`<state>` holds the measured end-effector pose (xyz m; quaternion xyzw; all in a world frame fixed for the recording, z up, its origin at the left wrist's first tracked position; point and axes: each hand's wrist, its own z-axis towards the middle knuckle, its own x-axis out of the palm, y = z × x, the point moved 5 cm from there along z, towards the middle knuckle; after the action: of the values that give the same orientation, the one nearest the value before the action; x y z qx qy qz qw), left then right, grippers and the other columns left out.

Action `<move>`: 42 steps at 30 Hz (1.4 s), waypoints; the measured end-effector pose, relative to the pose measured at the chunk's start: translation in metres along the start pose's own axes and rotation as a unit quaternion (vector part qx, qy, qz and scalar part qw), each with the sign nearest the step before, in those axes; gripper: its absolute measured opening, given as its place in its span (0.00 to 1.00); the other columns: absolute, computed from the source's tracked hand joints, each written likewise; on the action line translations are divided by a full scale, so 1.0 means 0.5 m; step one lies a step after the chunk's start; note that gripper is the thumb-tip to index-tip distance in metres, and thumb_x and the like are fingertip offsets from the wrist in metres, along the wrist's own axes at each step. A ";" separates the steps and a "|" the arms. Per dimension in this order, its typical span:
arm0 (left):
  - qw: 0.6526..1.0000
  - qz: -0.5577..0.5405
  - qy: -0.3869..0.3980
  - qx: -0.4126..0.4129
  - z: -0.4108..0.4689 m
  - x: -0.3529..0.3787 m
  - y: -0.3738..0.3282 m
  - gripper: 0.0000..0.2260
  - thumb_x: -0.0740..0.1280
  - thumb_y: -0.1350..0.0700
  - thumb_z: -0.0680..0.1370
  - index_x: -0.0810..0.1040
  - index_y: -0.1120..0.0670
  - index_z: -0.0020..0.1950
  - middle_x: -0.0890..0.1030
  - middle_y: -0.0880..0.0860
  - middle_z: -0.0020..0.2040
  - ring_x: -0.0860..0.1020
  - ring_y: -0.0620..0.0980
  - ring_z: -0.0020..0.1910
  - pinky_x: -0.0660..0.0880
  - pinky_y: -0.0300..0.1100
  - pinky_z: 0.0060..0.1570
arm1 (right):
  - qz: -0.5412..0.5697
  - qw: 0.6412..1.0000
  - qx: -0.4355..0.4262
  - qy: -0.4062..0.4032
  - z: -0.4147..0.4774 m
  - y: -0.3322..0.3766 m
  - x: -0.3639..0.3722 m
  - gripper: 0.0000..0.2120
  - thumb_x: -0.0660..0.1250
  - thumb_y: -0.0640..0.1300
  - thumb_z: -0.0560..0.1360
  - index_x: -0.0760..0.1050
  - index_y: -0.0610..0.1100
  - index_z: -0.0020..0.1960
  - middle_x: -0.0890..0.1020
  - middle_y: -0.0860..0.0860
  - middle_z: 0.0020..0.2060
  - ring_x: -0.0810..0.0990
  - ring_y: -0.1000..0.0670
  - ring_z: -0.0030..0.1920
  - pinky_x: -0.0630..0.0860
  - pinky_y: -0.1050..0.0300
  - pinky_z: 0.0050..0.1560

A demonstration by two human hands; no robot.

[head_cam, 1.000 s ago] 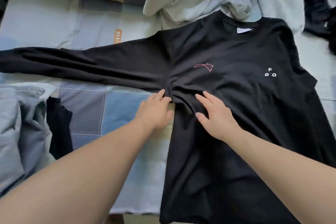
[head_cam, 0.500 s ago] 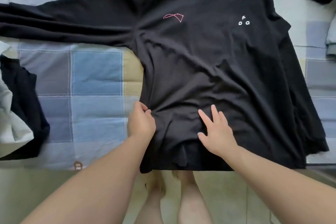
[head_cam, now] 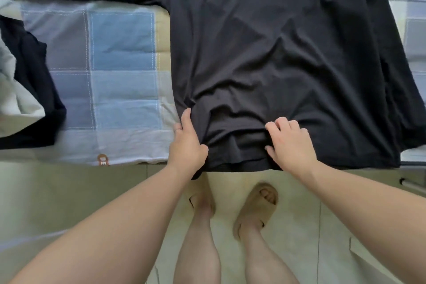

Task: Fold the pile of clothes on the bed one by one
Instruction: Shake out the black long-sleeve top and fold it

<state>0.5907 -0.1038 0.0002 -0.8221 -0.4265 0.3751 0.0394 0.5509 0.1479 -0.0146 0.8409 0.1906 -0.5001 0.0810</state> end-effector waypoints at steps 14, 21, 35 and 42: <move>0.981 -0.052 -0.167 -0.082 -0.078 0.046 0.121 0.07 0.60 0.54 0.84 0.69 0.54 0.47 0.70 0.57 0.57 0.69 0.57 0.45 0.63 0.44 0.46 | 0.044 0.997 -0.069 -0.006 -0.065 0.014 0.041 0.24 0.78 0.52 0.66 0.75 0.45 0.57 0.73 0.44 0.58 0.73 0.38 0.54 0.71 0.46 0.47; 0.956 -0.167 -0.210 -0.115 -0.071 0.052 0.159 0.07 0.59 0.55 0.84 0.68 0.56 0.48 0.75 0.55 0.47 0.70 0.56 0.46 0.62 0.43 0.43 | 0.111 0.989 -0.076 -0.062 -0.088 -0.001 0.068 0.07 0.71 0.45 0.77 0.76 0.43 0.45 0.75 0.46 0.50 0.72 0.40 0.44 0.70 0.48 0.41; 0.968 0.089 -0.235 -0.007 -0.134 0.015 0.111 0.09 0.64 0.54 0.80 0.72 0.52 0.60 0.74 0.55 0.61 0.71 0.59 0.62 0.68 0.53 0.57 | 0.198 0.975 0.044 0.085 -0.131 0.029 0.046 0.16 0.64 0.48 0.80 0.72 0.48 0.67 0.72 0.47 0.63 0.70 0.42 0.62 0.71 0.46 0.59; 0.964 0.198 -0.053 0.169 -0.181 0.137 -0.063 0.12 0.63 0.52 0.81 0.71 0.51 0.64 0.72 0.52 0.63 0.71 0.56 0.59 0.65 0.47 0.50 | 0.218 0.948 0.191 0.131 -0.167 -0.161 0.024 0.26 0.63 0.48 0.79 0.63 0.53 0.76 0.64 0.49 0.75 0.65 0.42 0.71 0.67 0.44 0.65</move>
<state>0.6530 -0.0106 0.0371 -0.8504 -0.1871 0.4852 0.0803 0.5914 0.2515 0.0201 0.9199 -0.0874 -0.3823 0.0000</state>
